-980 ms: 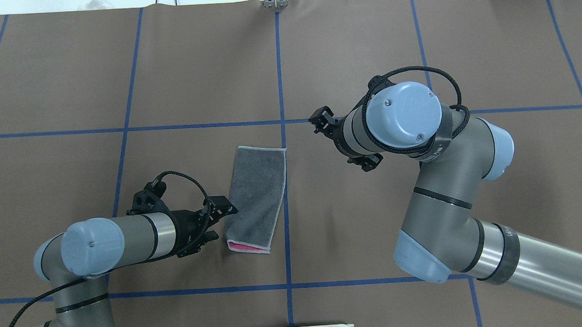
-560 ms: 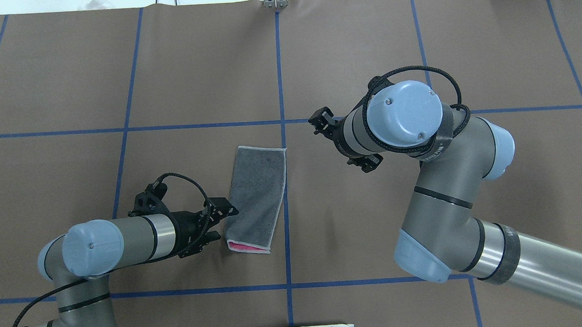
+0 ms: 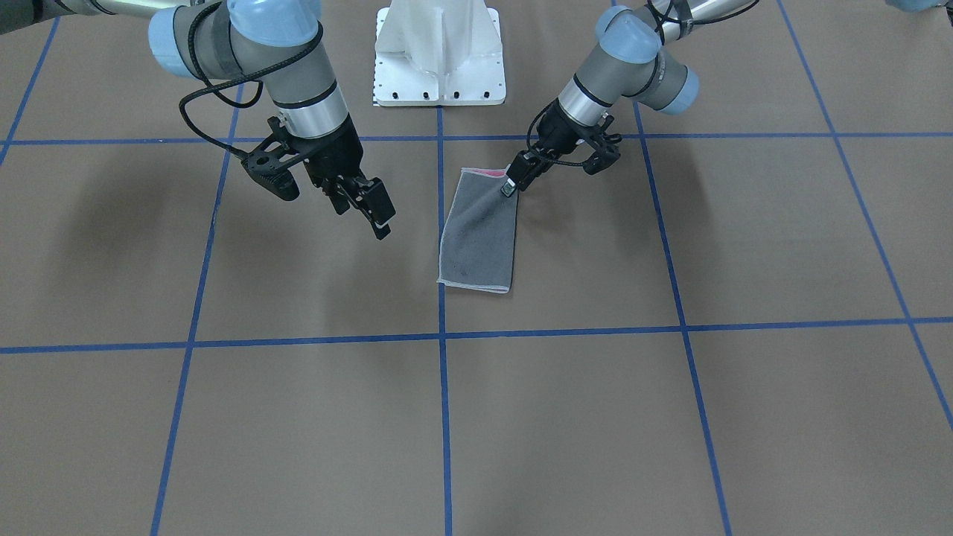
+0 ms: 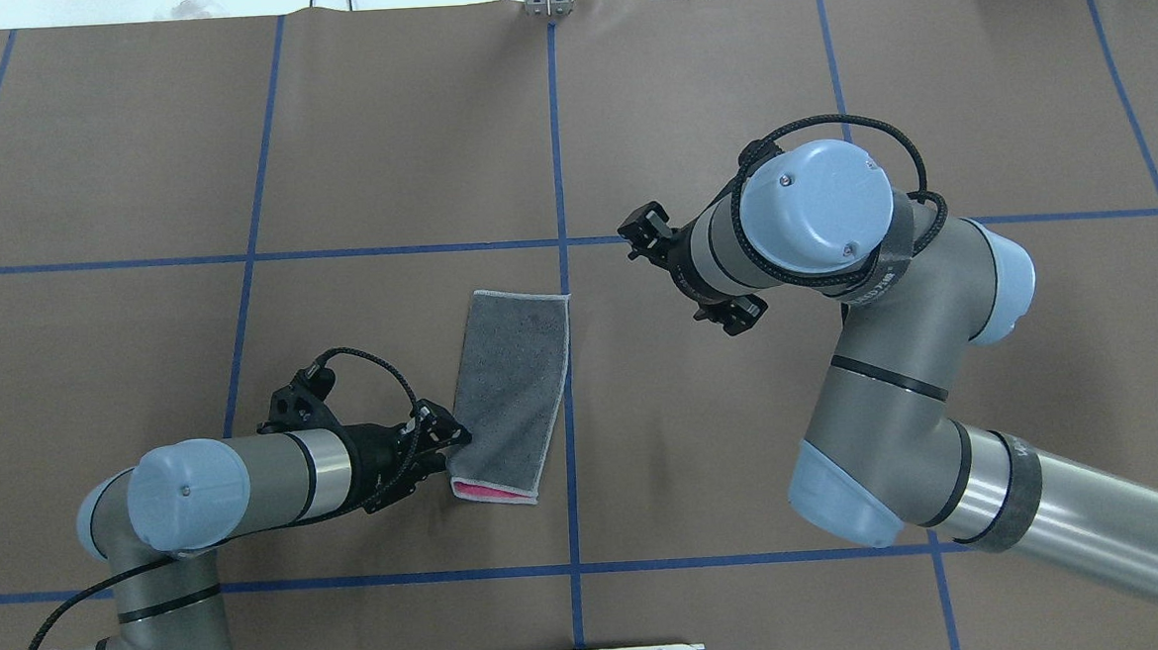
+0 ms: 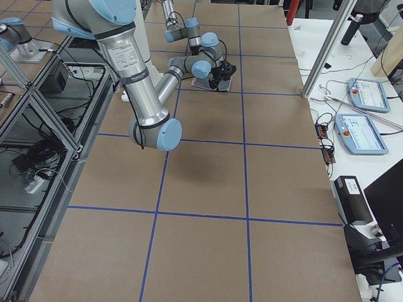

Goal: Fold towel twice with both arms

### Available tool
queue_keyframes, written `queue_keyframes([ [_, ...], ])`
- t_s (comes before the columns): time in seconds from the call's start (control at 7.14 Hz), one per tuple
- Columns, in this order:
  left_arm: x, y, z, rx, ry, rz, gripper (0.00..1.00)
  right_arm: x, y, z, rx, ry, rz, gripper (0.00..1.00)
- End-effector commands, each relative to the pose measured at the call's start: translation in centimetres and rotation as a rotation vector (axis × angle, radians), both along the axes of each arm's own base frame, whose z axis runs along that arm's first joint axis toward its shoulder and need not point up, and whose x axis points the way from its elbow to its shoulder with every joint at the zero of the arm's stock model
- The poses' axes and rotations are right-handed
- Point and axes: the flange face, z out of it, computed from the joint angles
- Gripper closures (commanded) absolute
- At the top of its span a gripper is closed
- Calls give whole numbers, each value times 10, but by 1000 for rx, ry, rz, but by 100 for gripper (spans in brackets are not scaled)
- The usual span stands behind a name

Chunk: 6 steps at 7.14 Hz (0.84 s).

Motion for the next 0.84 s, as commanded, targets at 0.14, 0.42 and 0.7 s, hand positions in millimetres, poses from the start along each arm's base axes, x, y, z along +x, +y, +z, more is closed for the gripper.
queue_keyframes([
  [0.14,1,1,3,-2,-6,2,62,6,-4,-3,-6,-11,-2,0],
  [0.42,-1,3,5,-5,-14,5,49,10,-5,-6,-4,-17,2,0],
  [0.7,1,3,0,-10,-25,7,93,12,-7,-5,-4,-15,6,0],
])
